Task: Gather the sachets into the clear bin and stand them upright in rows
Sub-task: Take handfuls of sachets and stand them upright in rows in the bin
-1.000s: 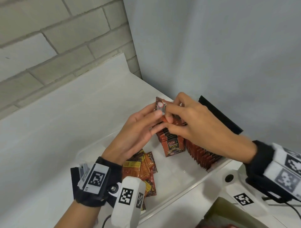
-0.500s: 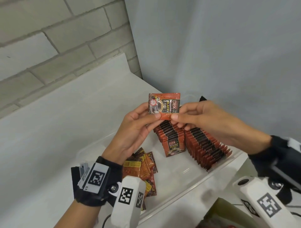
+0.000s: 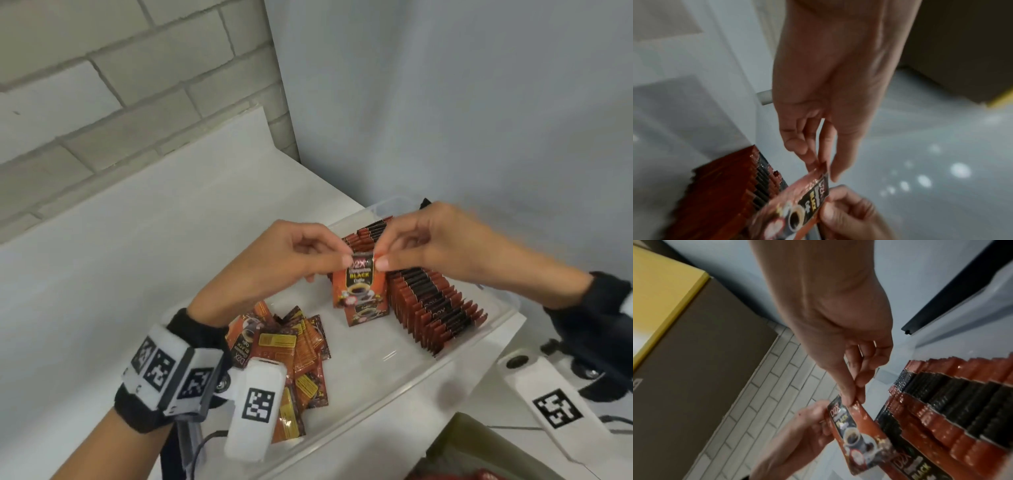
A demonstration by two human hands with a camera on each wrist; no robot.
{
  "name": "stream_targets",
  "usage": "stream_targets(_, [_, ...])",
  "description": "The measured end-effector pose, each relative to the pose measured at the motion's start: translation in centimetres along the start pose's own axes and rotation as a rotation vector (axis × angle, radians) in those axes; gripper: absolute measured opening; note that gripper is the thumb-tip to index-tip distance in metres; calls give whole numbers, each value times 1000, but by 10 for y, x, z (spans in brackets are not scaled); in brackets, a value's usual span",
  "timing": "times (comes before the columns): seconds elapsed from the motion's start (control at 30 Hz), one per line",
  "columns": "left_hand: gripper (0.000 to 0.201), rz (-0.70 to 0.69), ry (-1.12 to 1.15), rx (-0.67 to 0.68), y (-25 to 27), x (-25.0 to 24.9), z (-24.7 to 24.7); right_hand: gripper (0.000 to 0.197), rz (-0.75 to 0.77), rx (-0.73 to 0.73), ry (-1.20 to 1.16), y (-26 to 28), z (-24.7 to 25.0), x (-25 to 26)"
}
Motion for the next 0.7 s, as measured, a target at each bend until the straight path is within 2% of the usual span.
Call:
stream_targets(0.13, [8, 89, -269, 63, -7, 11, -17, 13, 37, 61, 216, 10, -16, -1])
stream_targets(0.2, [7, 115, -316, 74, -9, 19, -25, 15, 107, 43, 304, 18, -21, 8])
stream_targets(0.23, [8, 122, -323, 71, -9, 22, -28, 11, 137, 78, 319, 20, -29, 13])
stream_targets(0.3, [9, 152, -319, 62, -11, 30, -33, 5, 139, 272, 387, 26, -56, 12])
stream_targets(0.37, [11, 190, -317, 53, -12, 35, -35, 10, 46, 470, 466, 34, -81, -4])
stream_targets(0.4, [13, 197, -335, 39, -12, 36, -35, 14, -9, 519, 495, 37, -89, -12])
stream_targets(0.47, [20, 152, -431, -23, -12, 32, -32, 27, -72, 522, 536, 38, -96, -24])
stream_targets(0.53, [30, 22, -568, -38, -10, 20, -32, 41, -87, 506, 545, 36, -98, -27])
stream_targets(0.63, [54, -139, -698, 90, -8, 12, -44, 48, -101, 516, 548, 36, -100, -26])
stream_targets(0.7, [62, -124, -897, 138, -8, 20, -47, 46, -107, 510, 558, 37, -100, -24])
Point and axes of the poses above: each hand's wrist, its own y-axis away from the middle knuckle, its own z-axis out of the back of the hand, x = y × z, the point moved 8 cm from there along -y, towards the middle knuckle, and after that the axes turned 10 degrees about z, right-handed, at the moved point
